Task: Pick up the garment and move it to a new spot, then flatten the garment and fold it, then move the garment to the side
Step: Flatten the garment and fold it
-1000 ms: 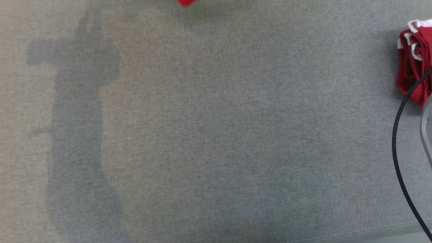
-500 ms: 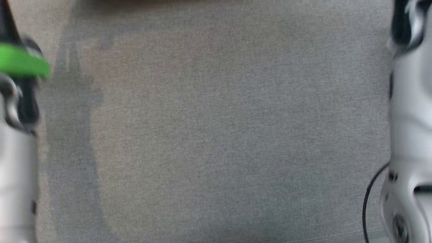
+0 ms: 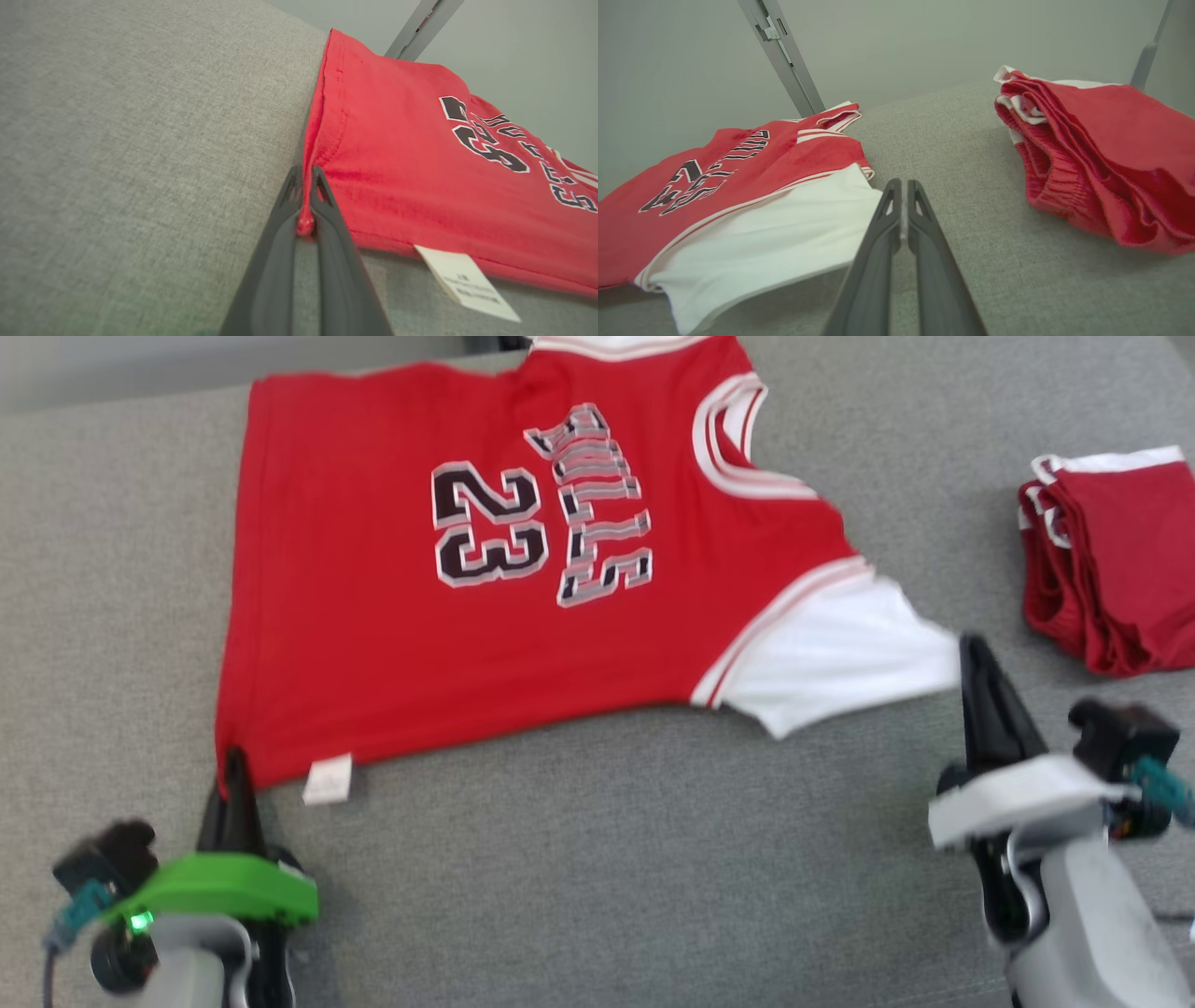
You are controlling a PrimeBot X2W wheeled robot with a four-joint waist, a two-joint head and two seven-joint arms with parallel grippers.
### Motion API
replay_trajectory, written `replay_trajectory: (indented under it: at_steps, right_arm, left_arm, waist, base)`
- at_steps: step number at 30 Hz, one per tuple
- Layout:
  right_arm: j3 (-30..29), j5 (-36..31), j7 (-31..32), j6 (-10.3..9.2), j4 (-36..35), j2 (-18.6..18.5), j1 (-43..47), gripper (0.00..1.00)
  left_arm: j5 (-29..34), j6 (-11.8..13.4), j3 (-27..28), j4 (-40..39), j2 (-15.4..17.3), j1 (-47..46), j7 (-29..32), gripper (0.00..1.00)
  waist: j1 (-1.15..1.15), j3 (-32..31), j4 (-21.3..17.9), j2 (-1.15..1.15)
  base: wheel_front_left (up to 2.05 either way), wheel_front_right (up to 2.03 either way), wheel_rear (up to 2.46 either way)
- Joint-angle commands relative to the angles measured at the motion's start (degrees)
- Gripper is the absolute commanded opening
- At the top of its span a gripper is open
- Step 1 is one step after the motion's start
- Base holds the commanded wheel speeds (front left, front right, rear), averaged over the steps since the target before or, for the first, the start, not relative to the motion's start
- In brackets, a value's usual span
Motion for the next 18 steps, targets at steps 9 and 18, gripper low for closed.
replay_trajectory:
  at_steps: [9,18]
  right_arm:
    - [0.36,4.15,-0.27,-0.23,0.84,-0.44,13.99,0.00]
    - [-0.47,5.89,-0.28,-0.24,0.71,-0.46,21.92,0.00]
  left_arm:
    - [4.02,0.19,0.58,0.06,-2.79,13.29,-0.22,0.00]
    - [6.47,0.18,1.15,-3.15,-3.99,22.30,-0.23,0.00]
  waist:
    - [0.00,-10.56,-1.95,0.00]
    - [0.00,-15.60,-1.03,0.00]
  base:
    - [0.00,0.00,0.00]
    - [0.00,0.00,0.00]
